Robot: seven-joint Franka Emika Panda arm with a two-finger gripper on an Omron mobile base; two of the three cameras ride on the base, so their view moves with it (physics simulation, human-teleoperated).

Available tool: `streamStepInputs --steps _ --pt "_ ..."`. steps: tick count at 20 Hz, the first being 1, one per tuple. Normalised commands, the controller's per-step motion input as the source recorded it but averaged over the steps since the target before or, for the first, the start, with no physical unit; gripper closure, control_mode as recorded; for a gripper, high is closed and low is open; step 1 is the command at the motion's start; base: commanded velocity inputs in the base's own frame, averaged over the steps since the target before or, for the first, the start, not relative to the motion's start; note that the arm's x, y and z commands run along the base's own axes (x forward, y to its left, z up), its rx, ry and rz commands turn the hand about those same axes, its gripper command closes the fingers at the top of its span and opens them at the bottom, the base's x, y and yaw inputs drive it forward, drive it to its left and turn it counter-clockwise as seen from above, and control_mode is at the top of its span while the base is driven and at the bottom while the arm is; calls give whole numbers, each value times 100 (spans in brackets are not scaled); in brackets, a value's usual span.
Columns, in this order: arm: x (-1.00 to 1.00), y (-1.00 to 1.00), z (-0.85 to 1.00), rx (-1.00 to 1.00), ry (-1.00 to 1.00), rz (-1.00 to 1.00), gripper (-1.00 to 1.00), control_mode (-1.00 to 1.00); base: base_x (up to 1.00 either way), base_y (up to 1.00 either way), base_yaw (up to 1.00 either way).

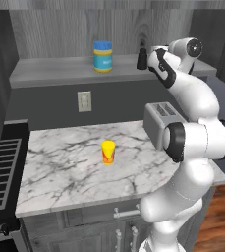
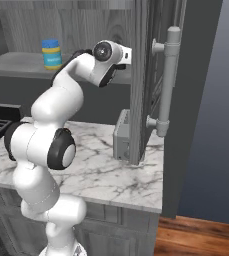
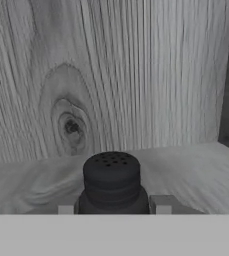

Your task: There are various items on the counter. Only move the condiments/shakers into the cabinet.

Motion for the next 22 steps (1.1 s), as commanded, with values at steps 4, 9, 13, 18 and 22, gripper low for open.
streamStepInputs --steps 4,9,13,18,22 --pt "0 0 0 0 0 0 -100 -100 0 0 0" --pt "-8 0 0 0 0 0 -100 -100 0 0 0" --pt "-47 0 0 0 0 0 -100 -100 0 0 0" --pt "-95 11 -5 0 -9 0 -100 -100 0 0 0" --pt "-100 34 -7 0 -16 0 -100 -100 0 0 0"
